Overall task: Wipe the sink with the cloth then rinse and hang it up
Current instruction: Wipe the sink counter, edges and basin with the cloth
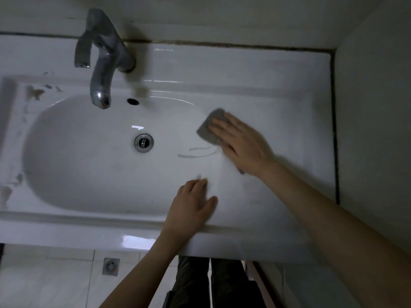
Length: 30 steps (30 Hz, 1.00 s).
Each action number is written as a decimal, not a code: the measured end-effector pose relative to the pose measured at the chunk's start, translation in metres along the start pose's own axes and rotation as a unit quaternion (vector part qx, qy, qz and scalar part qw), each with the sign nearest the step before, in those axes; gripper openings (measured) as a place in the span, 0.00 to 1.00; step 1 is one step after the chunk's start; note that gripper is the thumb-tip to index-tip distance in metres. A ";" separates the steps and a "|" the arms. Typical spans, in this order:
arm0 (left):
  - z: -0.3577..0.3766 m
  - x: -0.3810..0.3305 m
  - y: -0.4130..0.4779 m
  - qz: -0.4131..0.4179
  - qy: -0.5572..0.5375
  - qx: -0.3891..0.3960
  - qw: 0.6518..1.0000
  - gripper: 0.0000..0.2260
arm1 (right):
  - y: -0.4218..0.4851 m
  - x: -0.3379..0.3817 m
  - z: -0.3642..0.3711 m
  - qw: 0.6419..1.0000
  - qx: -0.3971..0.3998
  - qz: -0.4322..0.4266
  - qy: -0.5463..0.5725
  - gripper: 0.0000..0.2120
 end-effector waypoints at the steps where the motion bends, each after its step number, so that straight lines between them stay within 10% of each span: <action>1: -0.001 -0.001 0.000 -0.002 -0.001 0.001 1.000 0.27 | -0.019 0.009 -0.004 1.000 0.006 -0.013 0.001 0.23; 10: -0.001 0.000 0.001 0.000 -0.019 -0.004 1.000 0.29 | -0.066 0.001 0.007 0.959 -0.056 0.268 0.069 0.23; 18: 0.003 0.007 0.002 0.014 -0.019 -0.029 0.999 0.32 | 0.031 -0.008 0.007 0.990 -0.076 0.097 0.076 0.22; 26: 0.005 0.004 0.001 0.003 -0.019 -0.028 0.999 0.32 | -0.044 -0.074 0.010 0.919 -0.136 0.364 0.064 0.25; 30: 0.002 0.000 0.000 -0.010 -0.017 -0.019 1.000 0.32 | -0.050 -0.063 0.008 0.927 -0.128 0.345 0.071 0.22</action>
Point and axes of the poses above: each hand's wrist, its own y-axis towards the middle knuckle, its own z-axis out of the palm, x = y × z, the point moved 2 cm from there along y, towards the middle knuckle, and after that the axes turned 7 degrees about -y, right-handed, at the moved point
